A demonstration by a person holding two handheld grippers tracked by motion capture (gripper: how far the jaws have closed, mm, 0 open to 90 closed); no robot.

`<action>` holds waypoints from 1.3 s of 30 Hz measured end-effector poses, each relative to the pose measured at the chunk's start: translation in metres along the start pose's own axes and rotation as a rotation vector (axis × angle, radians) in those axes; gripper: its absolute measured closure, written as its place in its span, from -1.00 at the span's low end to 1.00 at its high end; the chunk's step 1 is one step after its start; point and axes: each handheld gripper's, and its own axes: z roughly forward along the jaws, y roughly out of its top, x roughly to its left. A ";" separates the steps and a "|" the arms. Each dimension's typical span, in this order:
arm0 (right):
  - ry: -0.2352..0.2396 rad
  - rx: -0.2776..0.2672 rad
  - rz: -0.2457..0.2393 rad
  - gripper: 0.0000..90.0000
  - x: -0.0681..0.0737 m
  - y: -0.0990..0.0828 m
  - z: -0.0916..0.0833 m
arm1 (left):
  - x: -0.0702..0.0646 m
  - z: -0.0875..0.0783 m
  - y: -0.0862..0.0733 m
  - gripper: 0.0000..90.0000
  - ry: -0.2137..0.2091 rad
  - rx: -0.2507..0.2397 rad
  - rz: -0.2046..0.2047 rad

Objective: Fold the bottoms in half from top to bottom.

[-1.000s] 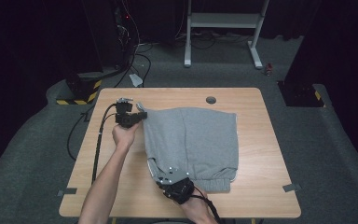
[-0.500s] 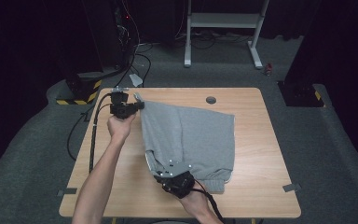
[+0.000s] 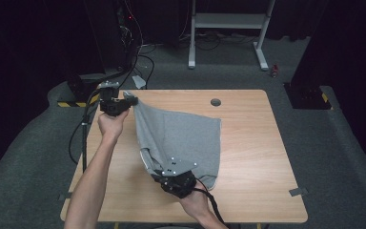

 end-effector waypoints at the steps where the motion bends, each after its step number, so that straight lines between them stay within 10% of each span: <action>1: -0.006 -0.003 0.007 0.80 -0.002 -0.003 -0.002 | -0.004 0.005 0.000 0.92 -0.010 -0.001 0.002; 16: -0.071 -0.028 0.112 0.79 -0.019 -0.031 -0.025 | -0.051 0.039 0.016 0.92 -0.070 0.004 0.106; 39: -0.157 -0.033 0.202 0.79 -0.030 -0.069 -0.052 | -0.093 0.080 0.006 0.92 -0.121 0.007 0.157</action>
